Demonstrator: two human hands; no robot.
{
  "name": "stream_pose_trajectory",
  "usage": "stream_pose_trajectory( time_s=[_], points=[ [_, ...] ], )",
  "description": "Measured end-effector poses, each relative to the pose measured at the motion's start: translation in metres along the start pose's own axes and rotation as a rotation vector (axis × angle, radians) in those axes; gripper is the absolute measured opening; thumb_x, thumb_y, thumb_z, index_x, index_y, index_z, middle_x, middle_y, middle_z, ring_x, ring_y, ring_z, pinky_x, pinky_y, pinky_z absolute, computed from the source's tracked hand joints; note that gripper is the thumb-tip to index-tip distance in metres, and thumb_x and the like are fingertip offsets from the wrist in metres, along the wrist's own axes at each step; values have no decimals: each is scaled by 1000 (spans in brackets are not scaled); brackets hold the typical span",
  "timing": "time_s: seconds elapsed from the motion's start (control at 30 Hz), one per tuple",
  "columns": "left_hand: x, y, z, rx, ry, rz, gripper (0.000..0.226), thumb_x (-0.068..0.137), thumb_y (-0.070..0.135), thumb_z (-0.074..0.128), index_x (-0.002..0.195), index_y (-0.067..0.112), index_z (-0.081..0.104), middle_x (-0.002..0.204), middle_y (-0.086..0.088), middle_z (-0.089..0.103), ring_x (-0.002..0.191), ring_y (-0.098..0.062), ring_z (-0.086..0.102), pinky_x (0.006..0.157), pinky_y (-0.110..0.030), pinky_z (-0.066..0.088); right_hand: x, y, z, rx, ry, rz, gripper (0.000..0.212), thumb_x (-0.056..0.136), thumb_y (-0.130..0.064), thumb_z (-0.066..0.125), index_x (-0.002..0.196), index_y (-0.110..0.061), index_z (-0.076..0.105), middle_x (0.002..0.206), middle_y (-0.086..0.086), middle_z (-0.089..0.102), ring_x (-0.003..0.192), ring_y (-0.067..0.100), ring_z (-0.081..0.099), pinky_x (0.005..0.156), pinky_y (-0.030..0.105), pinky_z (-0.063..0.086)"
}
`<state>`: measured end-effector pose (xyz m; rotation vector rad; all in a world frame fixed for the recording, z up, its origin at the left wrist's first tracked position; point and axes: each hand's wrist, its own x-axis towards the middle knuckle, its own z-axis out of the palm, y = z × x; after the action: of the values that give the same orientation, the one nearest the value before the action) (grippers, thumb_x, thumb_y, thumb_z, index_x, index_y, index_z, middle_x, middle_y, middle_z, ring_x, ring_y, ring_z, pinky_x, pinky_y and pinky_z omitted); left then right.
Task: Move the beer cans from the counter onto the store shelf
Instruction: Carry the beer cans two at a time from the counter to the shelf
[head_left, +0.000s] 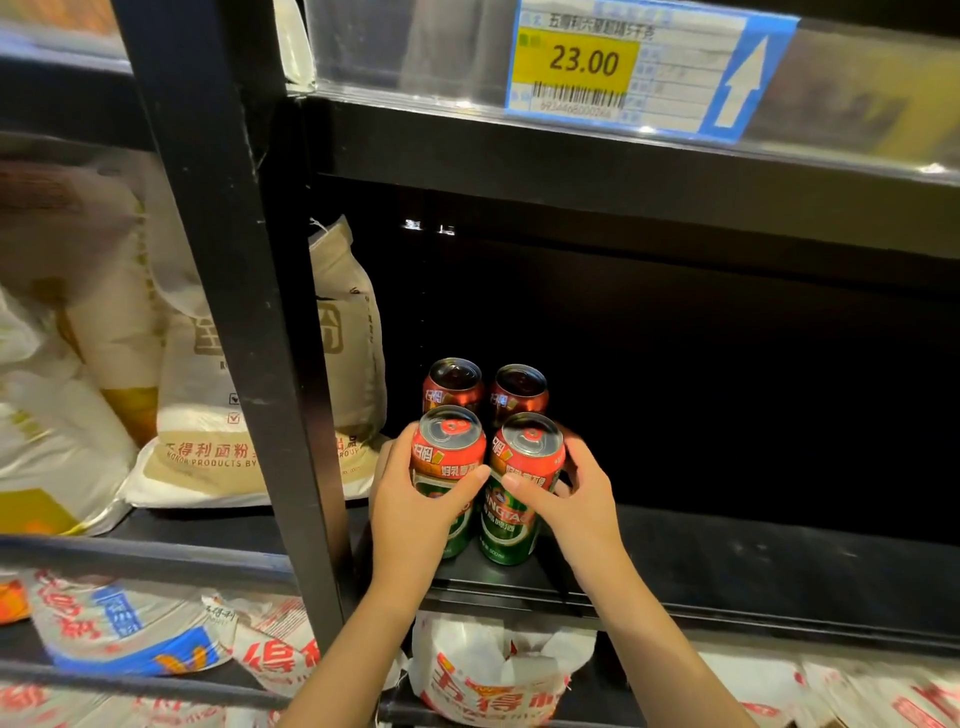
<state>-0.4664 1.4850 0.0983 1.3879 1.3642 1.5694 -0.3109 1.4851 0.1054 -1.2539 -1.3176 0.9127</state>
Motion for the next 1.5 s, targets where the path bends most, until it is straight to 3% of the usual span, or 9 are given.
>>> stream_pose_trajectory(
  time_s=[0.2, 0.33, 0.43, 0.53, 0.7, 0.9, 1.1, 1.23, 1.5],
  points=[
    [-3, -1, -2, -43, -57, -26, 73, 72, 28, 77, 136, 26, 42, 126, 11, 50, 112, 4, 51, 83, -1, 41, -4, 3, -1, -56, 7, -1, 71, 61, -46, 74, 125, -31, 49, 122, -15, 59, 114, 2, 56, 95, 24, 50],
    [-15, -9, -6, -75, -118, -100, 93, 71, 32, 75, 143, 37, 18, 140, 16, 37, 117, 12, 42, 86, 0, 36, -18, 13, -1, -31, 16, 24, 90, 61, -43, 79, 138, -29, 37, 132, -16, 51, 122, -1, 49, 99, 18, 44],
    [-27, -35, -10, 55, -157, -122, 96, 70, 33, 79, 144, 36, 19, 142, 14, 39, 127, 1, 39, 104, -24, 37, -35, 34, 6, -43, 30, 87, 97, 65, -27, 85, 143, -27, 29, 137, -13, 45, 125, -1, 43, 85, 0, 40],
    [-32, -53, -11, 153, -208, -154, 96, 71, 28, 79, 147, 31, 19, 142, 10, 42, 131, -6, 39, 108, -40, 38, -43, 51, 18, -89, 73, 154, 90, 63, -22, 87, 135, -30, 34, 131, -13, 47, 119, -2, 45, 77, 2, 43],
    [-30, -62, -5, 137, -150, -161, 74, 76, 21, 76, 139, 23, 38, 130, 9, 54, 119, -4, 50, 98, -27, 44, -39, 54, 30, -176, 210, 174, 71, 67, -22, 86, 119, -34, 39, 112, -16, 52, 99, -7, 50, 71, 4, 40],
    [-33, -62, -2, 89, -78, -188, 71, 74, 21, 78, 136, 25, 43, 126, 11, 56, 114, -4, 51, 84, -9, 37, -40, 60, 28, -199, 178, 175, 67, 72, -18, 82, 129, -26, 47, 117, -14, 57, 109, 1, 51, 84, 8, 40],
    [-33, -60, -2, 84, -70, -204, 76, 73, 23, 79, 137, 27, 38, 127, 14, 50, 115, -2, 46, 90, -18, 38, -41, 62, 28, -237, 120, 162, 67, 77, -24, 78, 135, -28, 44, 122, -18, 59, 111, -3, 54, 96, 24, 47],
    [-32, -65, -8, 135, -138, -166, 79, 75, 17, 77, 141, 25, 34, 135, 9, 46, 123, -6, 44, 100, -28, 40, -42, 62, 29, -268, 95, 147, 77, 72, -29, 82, 136, -35, 39, 124, -23, 54, 112, -5, 52, 94, 23, 45],
    [-31, -63, -11, 81, -158, -176, 70, 76, 11, 75, 136, 22, 41, 125, 10, 52, 115, -2, 48, 91, -17, 38, -42, 68, 33, -394, 186, 128, 73, 73, -34, 80, 133, -28, 40, 127, -14, 56, 107, -4, 48, 87, 18, 40]
  ],
)
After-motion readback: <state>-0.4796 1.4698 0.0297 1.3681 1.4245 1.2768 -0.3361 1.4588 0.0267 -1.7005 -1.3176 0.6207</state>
